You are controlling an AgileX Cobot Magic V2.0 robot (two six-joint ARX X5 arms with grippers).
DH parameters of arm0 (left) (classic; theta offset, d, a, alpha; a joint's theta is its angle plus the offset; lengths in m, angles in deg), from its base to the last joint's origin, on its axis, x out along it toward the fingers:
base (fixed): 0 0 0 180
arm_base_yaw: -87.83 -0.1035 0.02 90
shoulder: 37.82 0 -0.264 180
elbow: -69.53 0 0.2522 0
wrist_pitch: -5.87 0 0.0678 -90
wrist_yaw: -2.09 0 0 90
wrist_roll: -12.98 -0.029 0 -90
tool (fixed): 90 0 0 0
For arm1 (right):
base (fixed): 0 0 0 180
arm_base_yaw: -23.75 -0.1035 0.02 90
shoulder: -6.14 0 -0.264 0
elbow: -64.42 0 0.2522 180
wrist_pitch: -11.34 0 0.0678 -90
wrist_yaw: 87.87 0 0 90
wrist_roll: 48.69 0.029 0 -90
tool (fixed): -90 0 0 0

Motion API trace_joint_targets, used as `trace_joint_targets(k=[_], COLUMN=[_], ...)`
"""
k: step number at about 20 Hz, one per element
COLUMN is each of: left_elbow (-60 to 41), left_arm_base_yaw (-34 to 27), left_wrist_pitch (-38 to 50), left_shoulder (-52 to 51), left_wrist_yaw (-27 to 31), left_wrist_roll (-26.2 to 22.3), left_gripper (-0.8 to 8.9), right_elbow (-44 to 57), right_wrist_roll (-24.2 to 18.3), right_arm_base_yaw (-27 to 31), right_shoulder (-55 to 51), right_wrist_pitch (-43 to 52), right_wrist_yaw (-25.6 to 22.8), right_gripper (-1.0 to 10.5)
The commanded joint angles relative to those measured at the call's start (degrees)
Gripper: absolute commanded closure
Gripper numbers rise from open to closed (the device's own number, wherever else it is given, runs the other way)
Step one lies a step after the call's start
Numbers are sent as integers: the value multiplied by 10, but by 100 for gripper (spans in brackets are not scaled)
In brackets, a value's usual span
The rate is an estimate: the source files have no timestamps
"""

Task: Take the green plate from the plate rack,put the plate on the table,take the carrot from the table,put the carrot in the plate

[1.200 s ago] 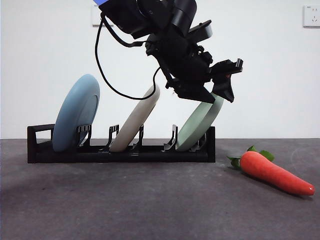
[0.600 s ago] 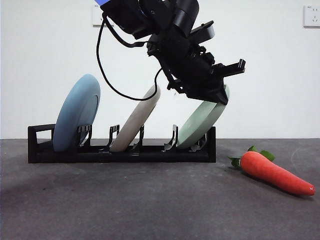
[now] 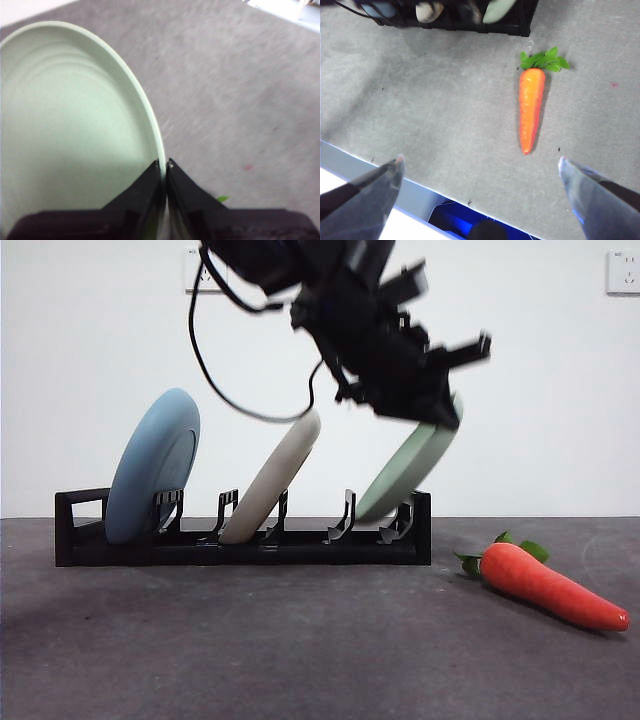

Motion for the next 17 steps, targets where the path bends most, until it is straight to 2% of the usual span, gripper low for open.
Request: trace_joint_targets(k=[1,4,7,9,11,14,17], left_elbow=[6,6,6,6,6,6,5], left_arm_base_yaw=[1,1,6,17,38,88,151], left_wrist_pitch=[11,8,-33,-95,-188,-357,-464], left_shoulder=[-37,-75,-122,-163,-213,-286,-318], left_wrist_yaw=[2,1,-10,-14,-6,73,199], left_wrist_roll=[-5,-5,-7,-15,-48,-104,-113], left_gripper=[821,822,821,820,819,819,819], right_elbow=[-2,-2,-2,-2,-2,-2,-2], right_wrist_roll=[2,2,2,2,2,2,2], right_arm_base_yaw=[-1,-1,-1,-1,-1,-1,-1], right_shoulder=[0,0,0,0,0,0,3], right_wrist_pitch=[3,3,3,3,3,8,14], right_wrist_yaw=[1,1,1,1,0,-1,-1], right_gripper=[321,321,321,321,321,321,321])
